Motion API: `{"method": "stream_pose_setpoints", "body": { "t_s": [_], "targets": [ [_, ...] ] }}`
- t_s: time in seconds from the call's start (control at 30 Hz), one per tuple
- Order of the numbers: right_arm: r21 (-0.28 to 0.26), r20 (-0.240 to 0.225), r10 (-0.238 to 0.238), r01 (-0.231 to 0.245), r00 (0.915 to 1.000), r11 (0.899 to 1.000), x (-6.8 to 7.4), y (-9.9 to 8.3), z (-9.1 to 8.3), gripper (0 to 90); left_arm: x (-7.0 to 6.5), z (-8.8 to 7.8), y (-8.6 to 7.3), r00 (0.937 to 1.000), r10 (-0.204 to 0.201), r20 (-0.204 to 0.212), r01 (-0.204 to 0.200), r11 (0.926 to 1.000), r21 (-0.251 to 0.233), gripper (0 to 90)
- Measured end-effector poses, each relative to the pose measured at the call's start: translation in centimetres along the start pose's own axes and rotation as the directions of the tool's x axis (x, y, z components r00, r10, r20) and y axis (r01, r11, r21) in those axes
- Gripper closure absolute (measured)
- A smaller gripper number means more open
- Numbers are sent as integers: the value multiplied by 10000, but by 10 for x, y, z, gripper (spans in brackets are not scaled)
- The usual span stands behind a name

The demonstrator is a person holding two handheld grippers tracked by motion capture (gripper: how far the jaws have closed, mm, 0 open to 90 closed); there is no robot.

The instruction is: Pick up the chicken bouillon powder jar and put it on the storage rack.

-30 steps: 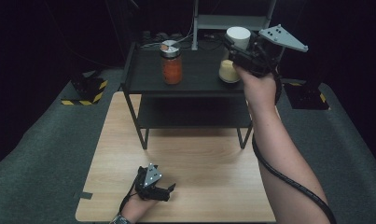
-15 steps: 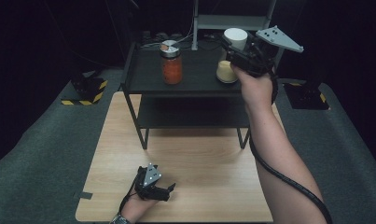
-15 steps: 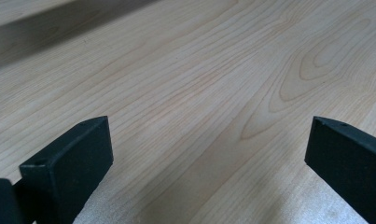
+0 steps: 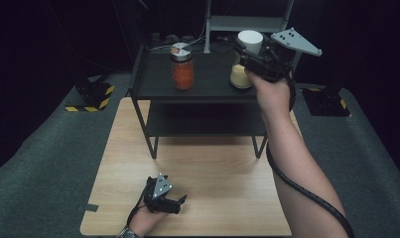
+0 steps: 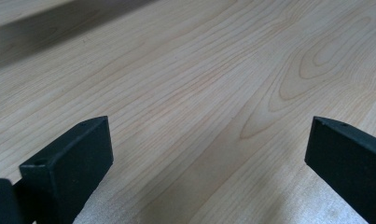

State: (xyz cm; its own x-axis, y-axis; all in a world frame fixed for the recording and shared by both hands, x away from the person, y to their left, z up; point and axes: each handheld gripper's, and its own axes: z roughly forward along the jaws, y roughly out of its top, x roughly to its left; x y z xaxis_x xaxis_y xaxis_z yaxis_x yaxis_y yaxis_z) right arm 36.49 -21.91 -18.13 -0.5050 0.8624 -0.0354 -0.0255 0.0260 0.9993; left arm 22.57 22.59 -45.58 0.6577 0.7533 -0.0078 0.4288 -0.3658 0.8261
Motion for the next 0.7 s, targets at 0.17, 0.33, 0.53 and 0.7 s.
{"method": "stream_pose_setpoints", "body": {
  "t_s": [0.17, 0.33, 0.53, 0.7],
  "targets": [
    [149, -7, -19, 19, 10000, 9999, 1, 3, -1, 220, 0, 0, 0, 10000, 10, 5, -10, 10000, 14, 11],
    [208, -3, -21, 21, 10000, 9998, 2, 4, -3, 148, 0, 0, 0, 10000, 6, 3, -6, 10000, 4, 11],
    [193, -24, 55, -54, 10000, 9998, 4, 4, -9, 0, -1, 0, 1, 10000, 50, -28, -50, 10000, 33, 11],
    [138, -34, -6, 6, 10000, 9999, 8, 1, -15, 0, -2, 0, 1, 10000, 87, -47, -87, 10000, 29, 11]
  ]
}}
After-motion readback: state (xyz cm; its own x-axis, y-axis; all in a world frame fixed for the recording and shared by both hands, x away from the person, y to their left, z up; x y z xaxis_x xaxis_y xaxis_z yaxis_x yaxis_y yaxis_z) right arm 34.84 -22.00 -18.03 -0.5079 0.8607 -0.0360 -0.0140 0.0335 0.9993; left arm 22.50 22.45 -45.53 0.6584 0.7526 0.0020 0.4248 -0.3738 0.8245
